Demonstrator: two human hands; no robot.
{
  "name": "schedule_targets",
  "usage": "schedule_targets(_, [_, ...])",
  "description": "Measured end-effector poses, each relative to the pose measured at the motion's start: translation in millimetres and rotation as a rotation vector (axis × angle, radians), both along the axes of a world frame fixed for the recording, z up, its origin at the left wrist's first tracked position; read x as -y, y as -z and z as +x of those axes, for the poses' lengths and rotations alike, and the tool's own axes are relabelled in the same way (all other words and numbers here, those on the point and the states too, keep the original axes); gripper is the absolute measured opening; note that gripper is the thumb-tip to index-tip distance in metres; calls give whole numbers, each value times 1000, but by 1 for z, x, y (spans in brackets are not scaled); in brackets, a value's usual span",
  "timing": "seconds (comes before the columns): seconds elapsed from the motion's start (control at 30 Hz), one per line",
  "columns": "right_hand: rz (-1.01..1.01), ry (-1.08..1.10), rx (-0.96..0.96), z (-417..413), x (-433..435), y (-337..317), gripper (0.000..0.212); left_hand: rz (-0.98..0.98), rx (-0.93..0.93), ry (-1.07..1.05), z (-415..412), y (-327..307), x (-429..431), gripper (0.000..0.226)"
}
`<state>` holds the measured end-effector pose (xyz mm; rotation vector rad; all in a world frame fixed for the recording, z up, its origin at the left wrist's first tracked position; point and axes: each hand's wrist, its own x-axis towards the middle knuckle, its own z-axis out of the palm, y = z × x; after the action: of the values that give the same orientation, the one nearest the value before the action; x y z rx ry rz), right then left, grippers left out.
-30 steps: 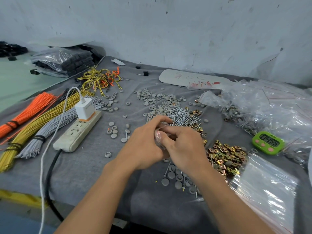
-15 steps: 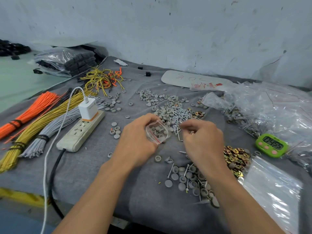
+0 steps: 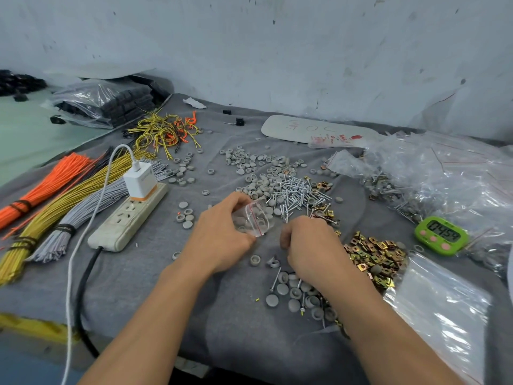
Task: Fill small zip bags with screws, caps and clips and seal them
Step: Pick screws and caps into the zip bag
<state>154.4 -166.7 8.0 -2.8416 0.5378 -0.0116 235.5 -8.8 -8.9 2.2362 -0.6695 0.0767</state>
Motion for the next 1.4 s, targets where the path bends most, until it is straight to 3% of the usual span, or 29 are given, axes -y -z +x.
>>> schedule_targets(0.3, [-8, -30, 59, -7, -2, -6, 26, 51, 29, -10, -2, 0, 2, 45])
schedule_targets(0.37, [124, -28, 175, -5, -1, -5, 32, 57, 33, 3, -4, 0, 4, 45])
schedule_targets(0.5, [419, 40, 652, -7, -6, -8, 34, 59, 29, 32, -7, -1, 7, 42])
schedule_targets(0.57, [609, 81, 785, -6, -10, -10, 34, 53, 13, 46, -10, -2, 9, 41])
schedule_targets(0.7, [984, 166, 842, 0, -16, -10, 35, 15, -23, 60, -15, -6, 13, 42])
schedule_targets(0.8, [1071, 166, 818, 2, -19, -9, 30, -8, -36, 54, -17, -7, 15, 45])
schedule_targets(1.13, [797, -12, 784, 0, -27, -8, 22, -68, -41, 48, -19, -12, 12, 40])
schedule_targets(1.27, [647, 130, 822, -2, -13, -10, 24, -135, -20, -14, -18, -12, 9, 41])
schedule_targets(1.4, [323, 201, 413, -3, 4, -4, 22, -173, 0, -56, -18, -13, 7, 41])
